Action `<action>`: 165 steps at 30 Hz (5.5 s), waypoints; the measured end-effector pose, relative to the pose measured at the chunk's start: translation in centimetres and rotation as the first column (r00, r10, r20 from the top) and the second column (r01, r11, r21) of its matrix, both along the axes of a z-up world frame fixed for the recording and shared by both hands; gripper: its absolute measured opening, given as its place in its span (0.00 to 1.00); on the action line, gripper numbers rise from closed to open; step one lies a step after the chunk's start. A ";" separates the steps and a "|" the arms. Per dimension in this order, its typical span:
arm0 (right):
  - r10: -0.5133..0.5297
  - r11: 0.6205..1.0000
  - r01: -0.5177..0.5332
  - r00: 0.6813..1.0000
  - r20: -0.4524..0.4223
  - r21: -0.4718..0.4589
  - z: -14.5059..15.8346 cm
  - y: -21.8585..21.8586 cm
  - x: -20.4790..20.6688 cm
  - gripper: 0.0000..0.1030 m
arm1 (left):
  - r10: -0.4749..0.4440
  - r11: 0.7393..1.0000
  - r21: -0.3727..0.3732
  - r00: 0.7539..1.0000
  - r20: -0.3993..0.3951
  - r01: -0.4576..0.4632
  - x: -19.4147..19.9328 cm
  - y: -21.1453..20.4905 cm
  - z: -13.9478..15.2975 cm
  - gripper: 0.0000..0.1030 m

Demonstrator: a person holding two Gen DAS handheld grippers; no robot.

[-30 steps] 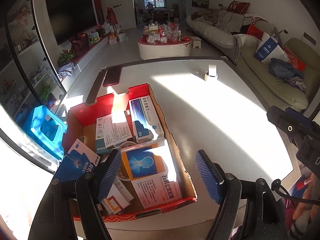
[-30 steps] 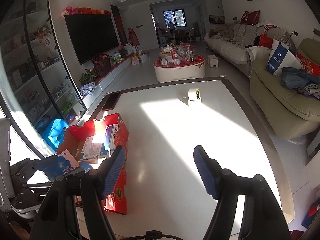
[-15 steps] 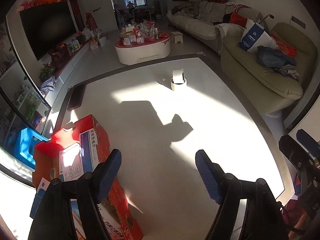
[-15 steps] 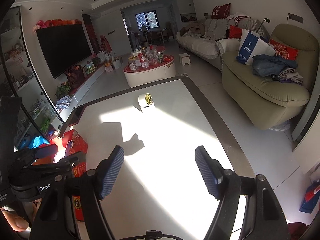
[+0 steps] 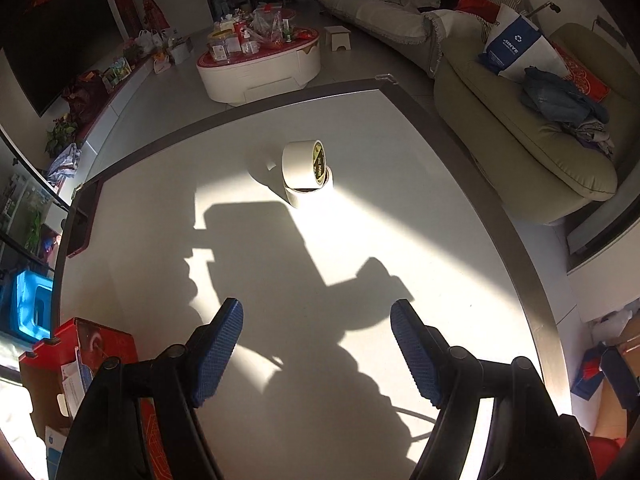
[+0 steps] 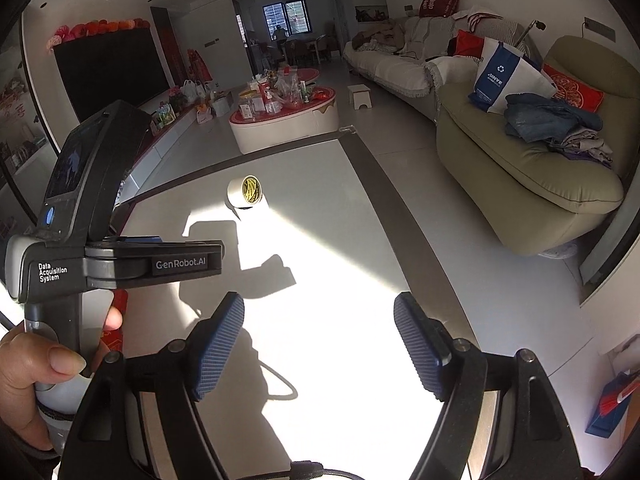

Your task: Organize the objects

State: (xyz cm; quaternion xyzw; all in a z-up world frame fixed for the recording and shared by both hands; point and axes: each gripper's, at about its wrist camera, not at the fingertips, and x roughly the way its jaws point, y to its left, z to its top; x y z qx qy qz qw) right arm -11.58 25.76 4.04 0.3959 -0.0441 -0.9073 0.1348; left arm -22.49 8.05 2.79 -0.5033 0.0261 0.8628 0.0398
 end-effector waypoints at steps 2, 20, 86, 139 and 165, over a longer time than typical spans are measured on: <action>-0.005 1.000 0.005 1.000 0.002 -0.002 -0.4 0.3 -1.0 0.74 | 0.020 1.000 -0.009 1.000 -0.001 -0.020 -2.0 -0.3 -0.2 0.78; 0.085 0.996 -0.085 0.995 0.044 -0.002 -4.6 -3.0 -8.4 0.75 | 0.075 0.981 0.169 0.989 0.124 -0.095 -12.8 -2.9 -5.2 0.71; 0.493 0.869 -0.493 0.870 0.010 0.027 -11.1 -17.5 -22.0 0.52 | 0.053 0.793 0.580 0.969 0.240 -0.187 -17.4 -8.4 -8.4 0.45; 0.226 0.973 -0.228 0.973 0.050 0.037 -8.2 -3.8 2.0 0.51 | 0.079 0.991 0.102 0.996 0.048 -0.083 11.0 -2.6 -8.2 0.11; 0.234 0.972 -0.232 0.971 0.041 -0.039 -7.8 -3.6 4.7 0.51 | 0.059 0.996 0.058 0.995 0.075 -0.063 10.4 -1.0 -10.3 0.51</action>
